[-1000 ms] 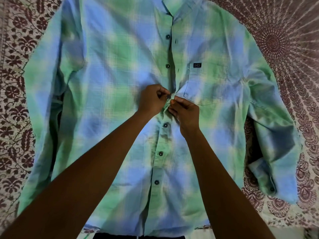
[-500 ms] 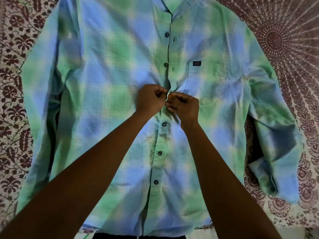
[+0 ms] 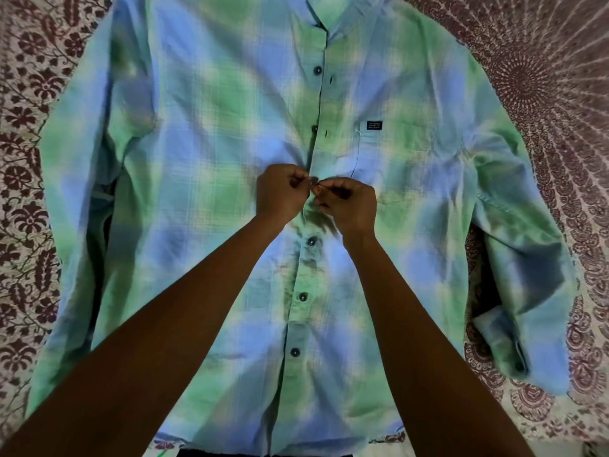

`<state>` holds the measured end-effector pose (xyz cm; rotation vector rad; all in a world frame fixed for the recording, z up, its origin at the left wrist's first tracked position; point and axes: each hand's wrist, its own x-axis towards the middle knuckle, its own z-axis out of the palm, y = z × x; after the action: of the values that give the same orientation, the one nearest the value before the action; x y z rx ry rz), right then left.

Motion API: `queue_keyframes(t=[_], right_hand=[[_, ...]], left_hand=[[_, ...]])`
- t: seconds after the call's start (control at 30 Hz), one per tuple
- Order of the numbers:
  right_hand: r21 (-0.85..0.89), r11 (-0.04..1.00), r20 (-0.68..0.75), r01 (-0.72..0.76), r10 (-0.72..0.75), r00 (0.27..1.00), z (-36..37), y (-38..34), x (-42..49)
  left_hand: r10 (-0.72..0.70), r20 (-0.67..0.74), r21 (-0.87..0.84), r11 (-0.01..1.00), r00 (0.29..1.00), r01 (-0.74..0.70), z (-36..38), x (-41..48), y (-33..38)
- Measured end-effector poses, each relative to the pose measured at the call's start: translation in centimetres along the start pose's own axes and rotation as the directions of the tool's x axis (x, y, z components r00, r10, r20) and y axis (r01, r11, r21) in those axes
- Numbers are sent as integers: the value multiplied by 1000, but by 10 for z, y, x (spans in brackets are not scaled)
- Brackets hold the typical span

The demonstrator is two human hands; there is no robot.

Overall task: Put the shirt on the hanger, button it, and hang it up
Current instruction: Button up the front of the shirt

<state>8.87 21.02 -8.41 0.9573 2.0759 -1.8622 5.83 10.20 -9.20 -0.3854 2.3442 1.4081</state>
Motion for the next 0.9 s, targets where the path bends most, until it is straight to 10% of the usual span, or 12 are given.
queue_keyframes(t=[0.27, 0.4, 0.7, 0.9], right_hand=[[-63, 983, 79, -174, 179, 981, -1, -17, 11], [-182, 980, 66, -76, 89, 994, -4, -12, 9], [15, 934, 104, -356, 353, 930, -2, -25, 12], [-475, 863, 3, 173, -195, 981, 3, -13, 5]], left_hand=[[-106, 97, -284, 950, 990, 130, -6, -3, -2], [-89, 95, -240, 965, 992, 109, -7, -2, -3], [-64, 94, -193, 978, 994, 81, -3, 4, -3], [99, 67, -115, 989, 993, -91, -7, 4, -10]])
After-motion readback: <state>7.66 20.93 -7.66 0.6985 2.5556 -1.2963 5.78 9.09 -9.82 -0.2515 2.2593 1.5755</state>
